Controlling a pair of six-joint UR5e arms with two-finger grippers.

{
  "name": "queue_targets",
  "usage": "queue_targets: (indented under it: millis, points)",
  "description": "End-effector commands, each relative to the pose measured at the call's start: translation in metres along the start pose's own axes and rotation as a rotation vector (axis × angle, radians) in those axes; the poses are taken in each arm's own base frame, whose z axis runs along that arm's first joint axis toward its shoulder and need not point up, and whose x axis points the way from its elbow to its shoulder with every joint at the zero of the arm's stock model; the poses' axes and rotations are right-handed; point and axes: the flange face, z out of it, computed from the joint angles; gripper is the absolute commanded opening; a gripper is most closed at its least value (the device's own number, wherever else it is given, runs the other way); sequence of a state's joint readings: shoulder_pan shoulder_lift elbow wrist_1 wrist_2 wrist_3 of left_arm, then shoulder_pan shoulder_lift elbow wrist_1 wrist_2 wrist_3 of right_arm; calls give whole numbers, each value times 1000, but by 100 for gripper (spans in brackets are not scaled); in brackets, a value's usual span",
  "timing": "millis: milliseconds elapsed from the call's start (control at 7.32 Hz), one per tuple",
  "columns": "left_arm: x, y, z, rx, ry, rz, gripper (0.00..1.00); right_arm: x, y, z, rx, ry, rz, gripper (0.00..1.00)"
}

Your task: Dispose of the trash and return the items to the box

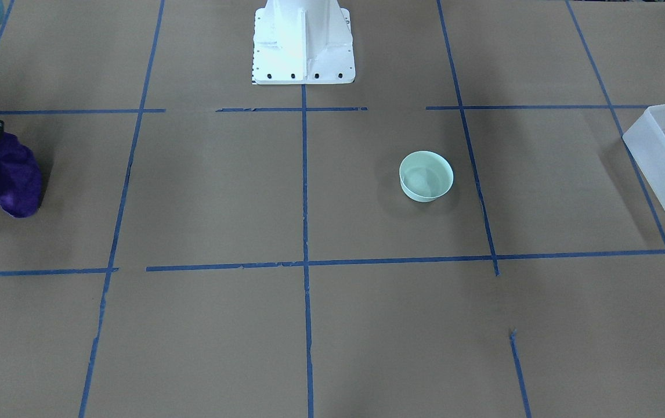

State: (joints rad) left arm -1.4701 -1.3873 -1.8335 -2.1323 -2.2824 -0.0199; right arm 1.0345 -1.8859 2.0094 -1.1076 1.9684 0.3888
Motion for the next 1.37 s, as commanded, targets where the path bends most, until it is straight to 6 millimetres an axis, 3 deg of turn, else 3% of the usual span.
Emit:
queue_targets:
  millis: [0, 273, 410, 547, 683, 820, 957, 1094, 1230]
  points:
    - [1, -1, 0, 1, 4, 2, 100, 106, 16, -76, -7, -68, -41, 0]
    - [1, -1, -1, 2, 5, 3, 100, 179, 13, -130, -54, -89, -134, 0]
    - [2, -1, -1, 2, 7, 3, 100, 232, -5, -169, -97, -93, -165, 0]
    - [2, -1, -1, 2, 7, 3, 100, 286, -8, -174, -121, -111, -231, 0]
    - [2, -1, -2, 5, 7, 5, 100, 321, 5, -159, -152, -123, -273, 0]
    - [3, -3, -2, 7, 7, 7, 100, 329, 22, -146, -176, -80, -324, 0]
    - [4, -3, -2, 6, 8, 8, 100, 329, 61, -112, -183, -69, -307, 29]
    - [4, -3, -1, 5, 7, 7, 100, 324, 61, -99, -156, -47, -312, 99]
    - [17, -14, 1, 9, 20, -48, 100, 313, 55, -90, -123, -71, -339, 100]
